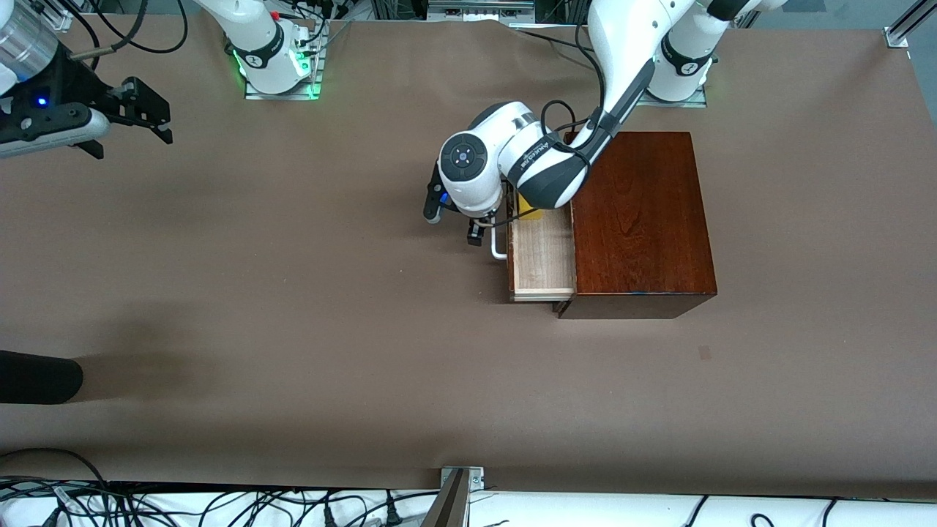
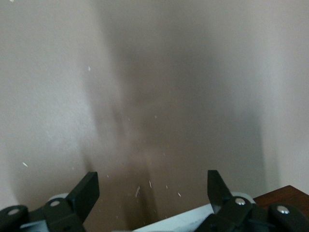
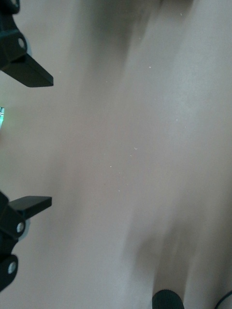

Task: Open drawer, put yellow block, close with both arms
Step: 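Push the drawer shut into the box with the left gripper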

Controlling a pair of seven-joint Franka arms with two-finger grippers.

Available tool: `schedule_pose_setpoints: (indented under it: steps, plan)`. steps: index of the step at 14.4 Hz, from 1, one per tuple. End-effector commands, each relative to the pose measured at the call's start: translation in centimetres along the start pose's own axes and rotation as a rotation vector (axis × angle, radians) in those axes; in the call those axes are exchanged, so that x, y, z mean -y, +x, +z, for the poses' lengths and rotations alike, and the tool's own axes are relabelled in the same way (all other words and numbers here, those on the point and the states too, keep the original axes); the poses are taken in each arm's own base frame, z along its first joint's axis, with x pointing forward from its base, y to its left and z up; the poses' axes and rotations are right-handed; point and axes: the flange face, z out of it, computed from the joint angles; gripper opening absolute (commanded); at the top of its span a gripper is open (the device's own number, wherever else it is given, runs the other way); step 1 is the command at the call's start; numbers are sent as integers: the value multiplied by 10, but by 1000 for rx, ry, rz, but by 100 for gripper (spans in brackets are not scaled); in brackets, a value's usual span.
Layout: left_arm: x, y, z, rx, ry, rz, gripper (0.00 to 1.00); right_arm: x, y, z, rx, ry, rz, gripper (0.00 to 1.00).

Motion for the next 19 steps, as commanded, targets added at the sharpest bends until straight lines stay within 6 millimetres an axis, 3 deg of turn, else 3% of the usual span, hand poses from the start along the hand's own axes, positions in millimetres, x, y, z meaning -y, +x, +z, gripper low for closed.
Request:
schedule_pose_setpoints:
  steps: [1, 6, 9, 12, 14, 17, 19]
  plan:
    - [-2, -24, -3, 118, -34, 26, 100, -6, -6, 0, -32, 3, 28, 100]
    - [8, -72, 2, 195, -130, -31, 100, -15, -4, -8, -60, -9, 47, 100]
    - [11, -85, 5, 204, -154, -50, 100, -33, 3, -12, -82, -5, 89, 100]
    - [12, -93, -1, 201, -153, -62, 100, -35, 14, -3, -86, -2, 91, 100]
    - [13, -93, -9, 192, -143, -62, 100, -35, 15, -6, -91, -6, 86, 100]
    - [8, -90, -43, 154, -89, -94, 100, -38, 10, -14, -95, -14, 86, 100]
    - [-4, -96, -93, 129, -8, -155, 100, -39, 10, -12, -88, -7, 91, 100]
